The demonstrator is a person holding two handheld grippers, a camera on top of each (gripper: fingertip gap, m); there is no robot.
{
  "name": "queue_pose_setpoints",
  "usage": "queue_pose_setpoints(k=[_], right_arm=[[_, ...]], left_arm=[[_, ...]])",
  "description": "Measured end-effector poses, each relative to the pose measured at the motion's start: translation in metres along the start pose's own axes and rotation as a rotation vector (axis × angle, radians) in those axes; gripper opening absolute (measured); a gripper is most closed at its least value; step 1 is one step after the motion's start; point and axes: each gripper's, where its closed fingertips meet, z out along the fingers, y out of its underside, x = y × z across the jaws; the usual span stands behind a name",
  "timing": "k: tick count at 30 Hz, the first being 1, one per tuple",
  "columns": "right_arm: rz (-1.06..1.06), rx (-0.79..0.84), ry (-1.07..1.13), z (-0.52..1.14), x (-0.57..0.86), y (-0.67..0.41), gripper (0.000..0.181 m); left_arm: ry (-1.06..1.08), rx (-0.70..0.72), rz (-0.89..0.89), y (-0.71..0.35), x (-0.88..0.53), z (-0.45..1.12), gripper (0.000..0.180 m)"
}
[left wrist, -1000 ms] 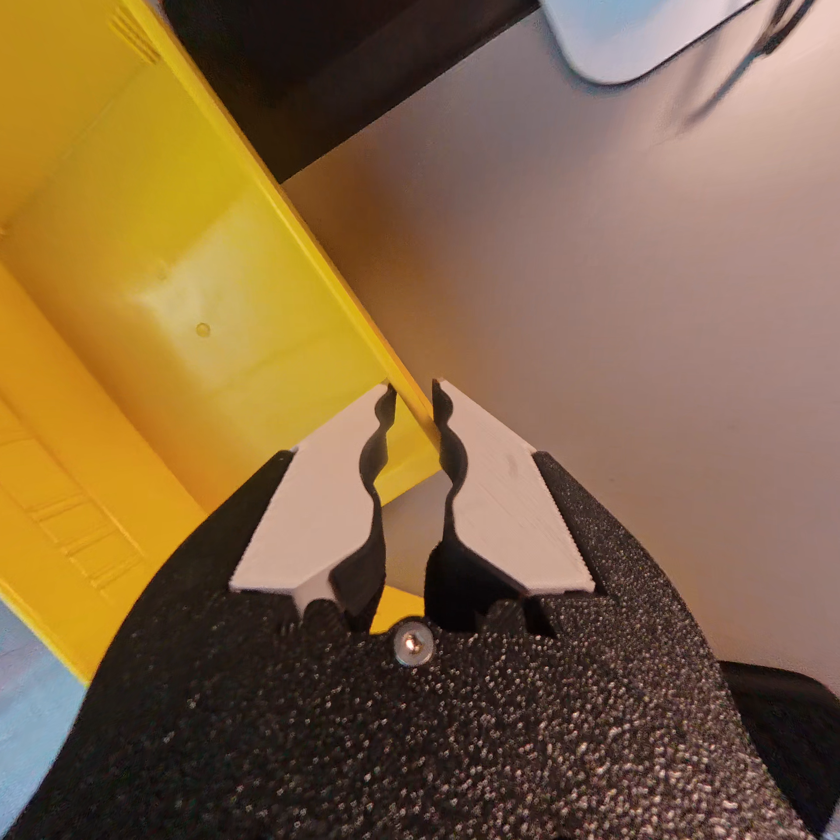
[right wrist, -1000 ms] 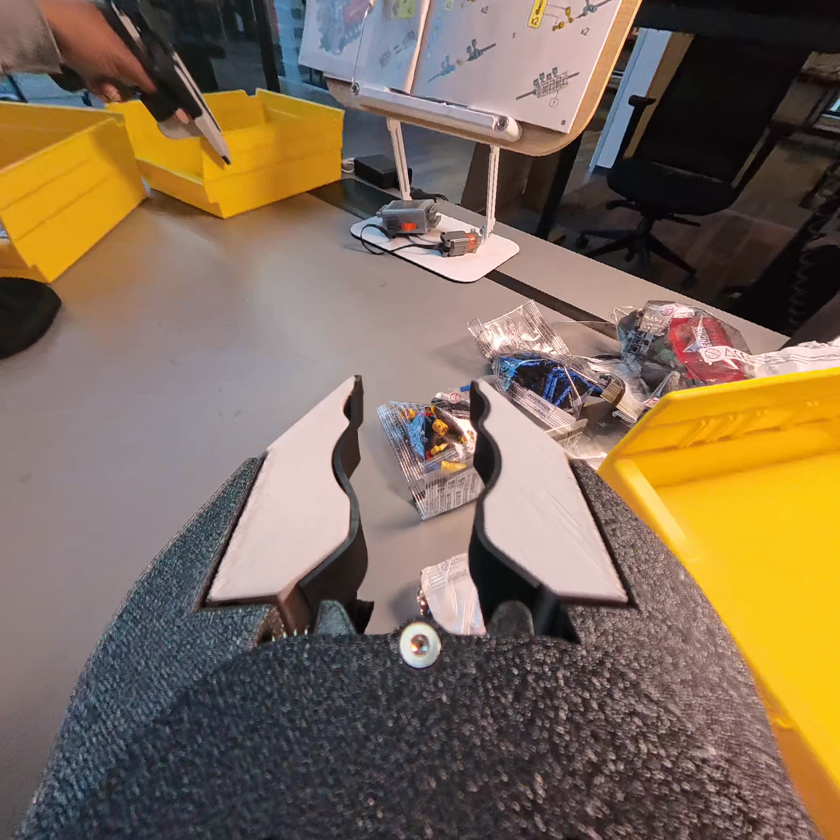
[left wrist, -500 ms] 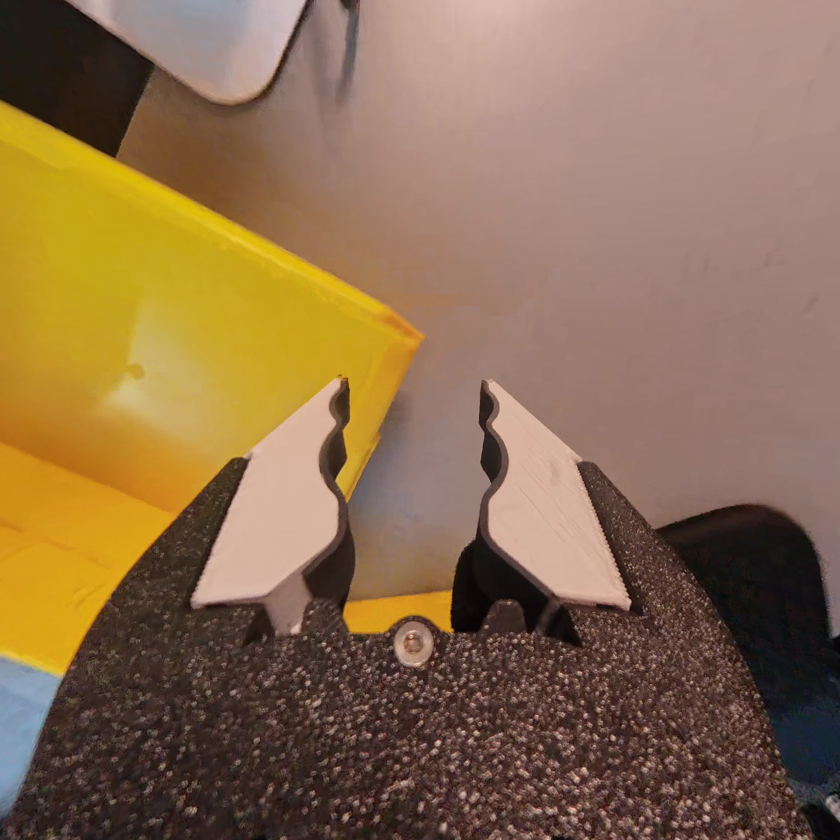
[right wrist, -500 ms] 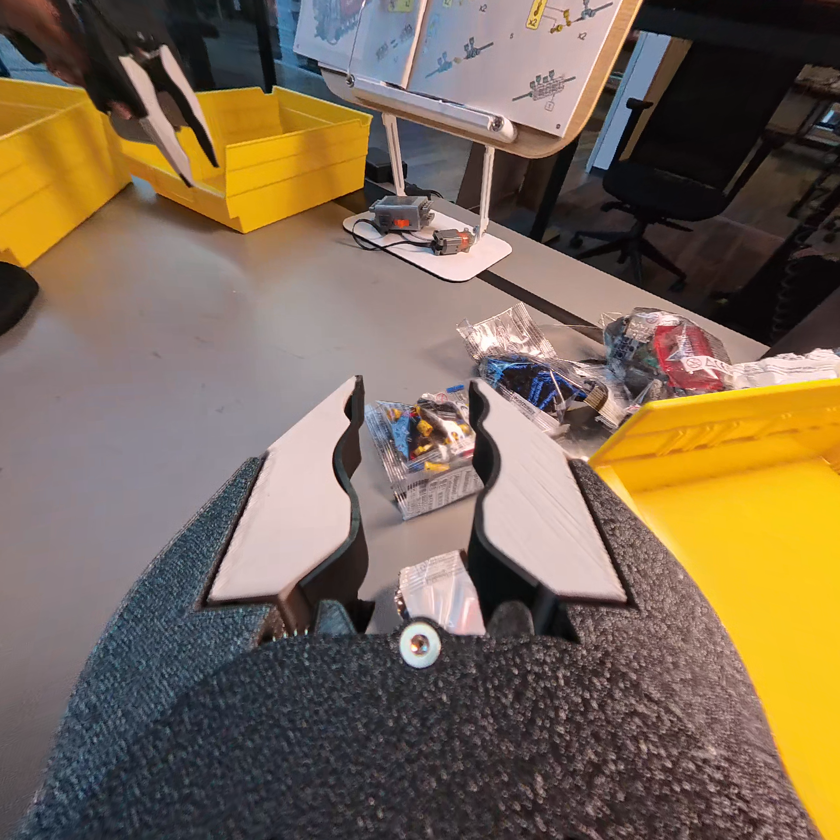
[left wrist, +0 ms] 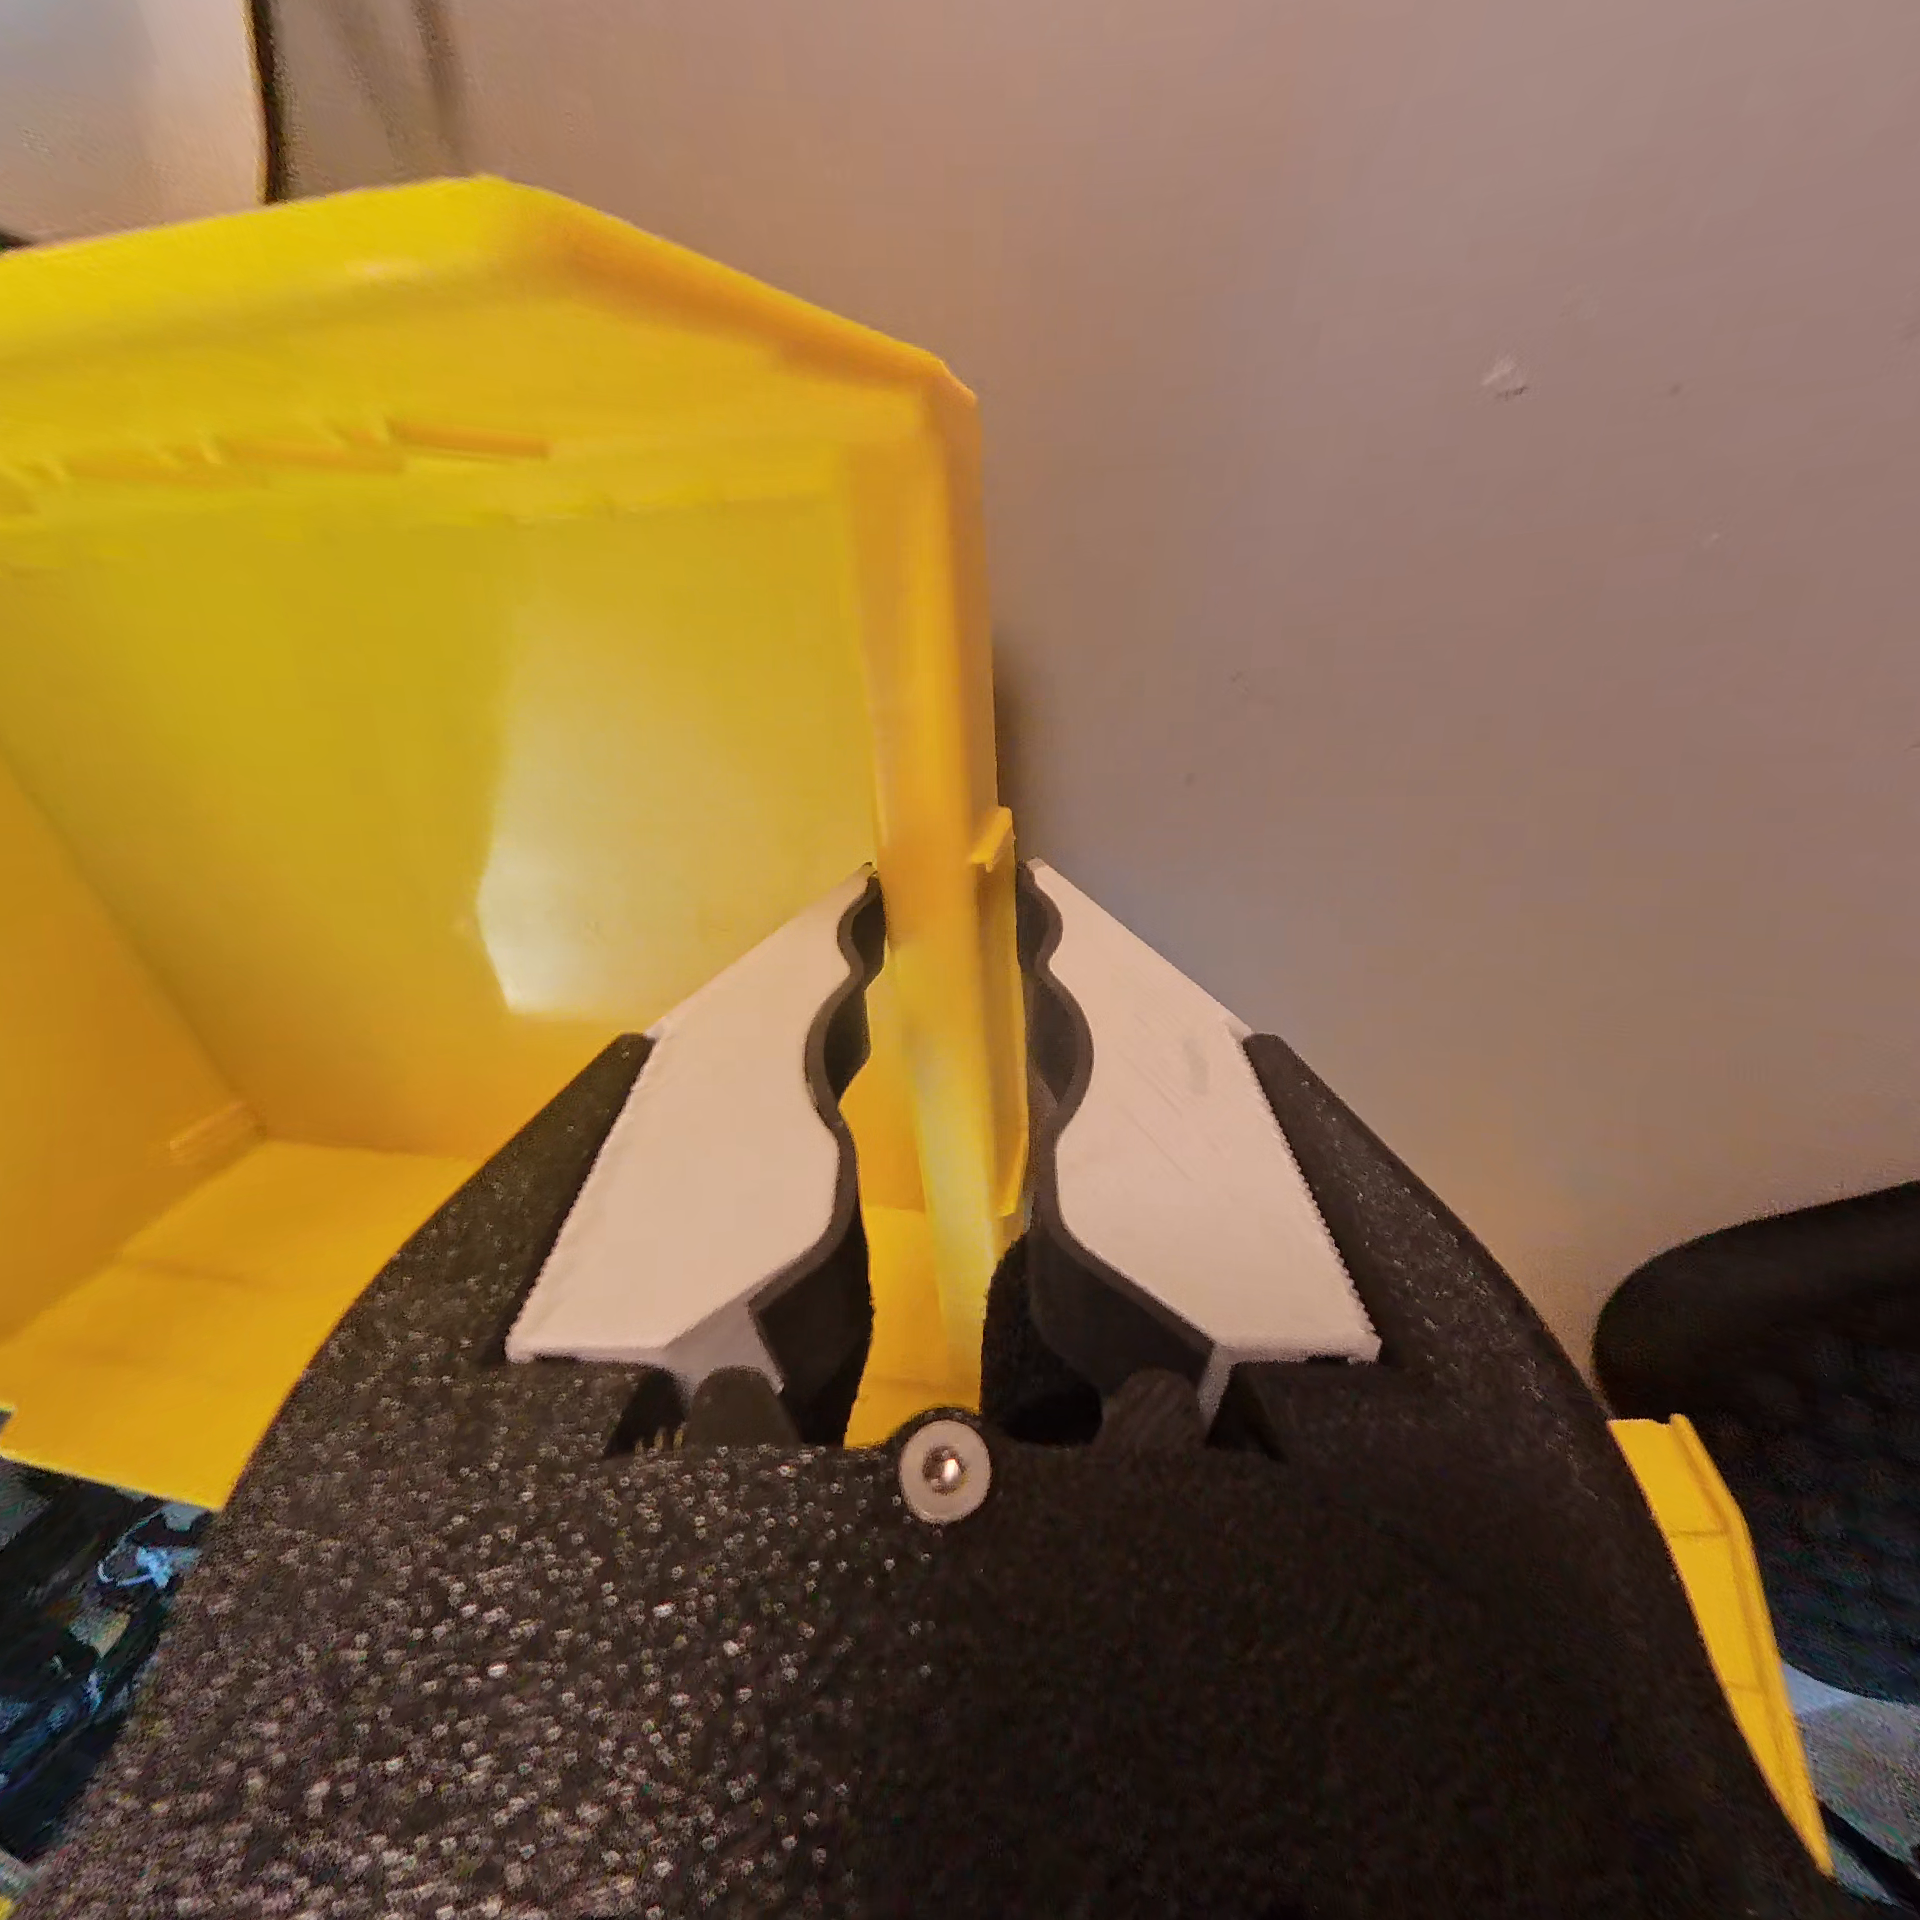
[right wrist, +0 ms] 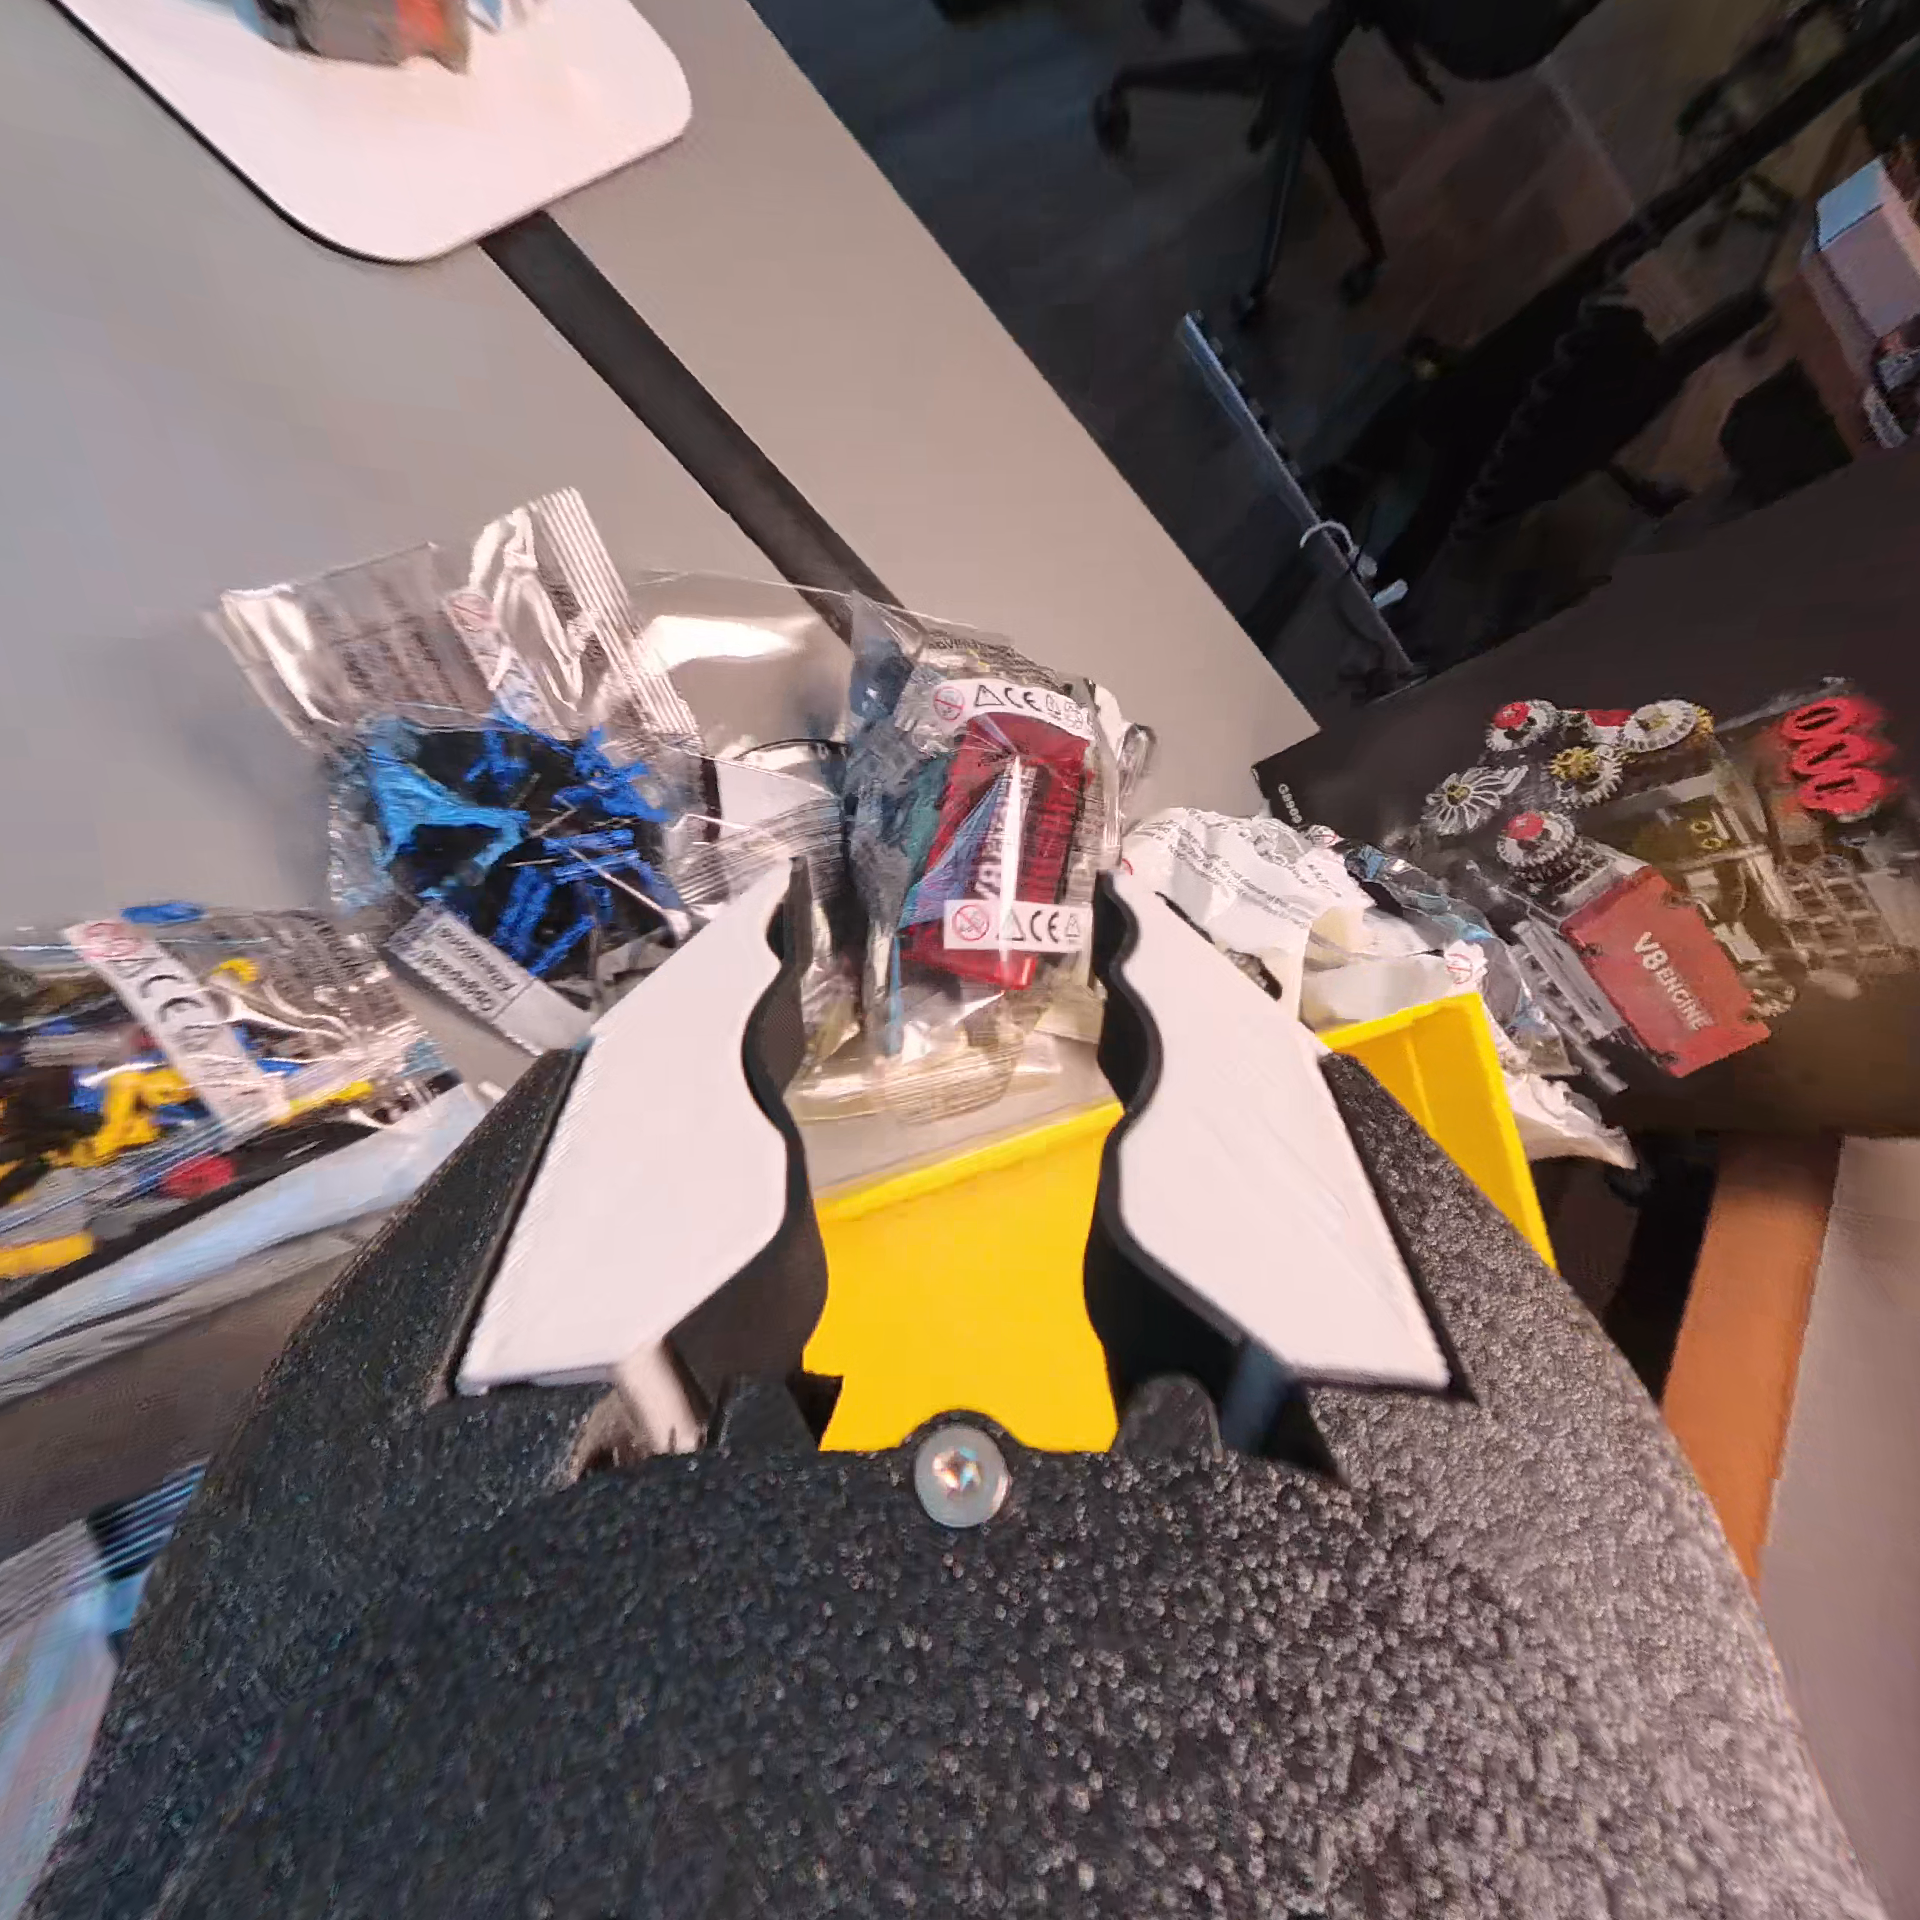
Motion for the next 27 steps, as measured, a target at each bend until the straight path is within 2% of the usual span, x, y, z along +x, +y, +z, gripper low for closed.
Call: queue_pose_setpoints(k=[8,13,20,24,27], right_arm=[[-0.111,-0.399,-0.075,0.088,0.012,0.032,0.070],[-0.152,-0.504,-0.110,0.102,0.004,0.043,0.053],[-0.117,-0.372,-0.101,0.085,0.010,0.023,0.026],[-0.061,-0.192,-0.074,0.055,0.024,-0.008,0.021],[0.039,0.024,-0.106,0.016,0.023,-0.046,0.017]], left_arm=[[0.016,0.093,0.085,-0.045,0.042,-0.012,0.025],[-0.048,0.261,0.035,-0.057,0.045,-0.055,0.025],[-0.106,0.691,-0.046,-0.094,0.089,-0.136,0.032],[-0.027,0.897,-0.145,-0.117,0.119,-0.149,0.035],[0.076,1.033,-0.242,-0.136,0.127,-0.145,0.037]])
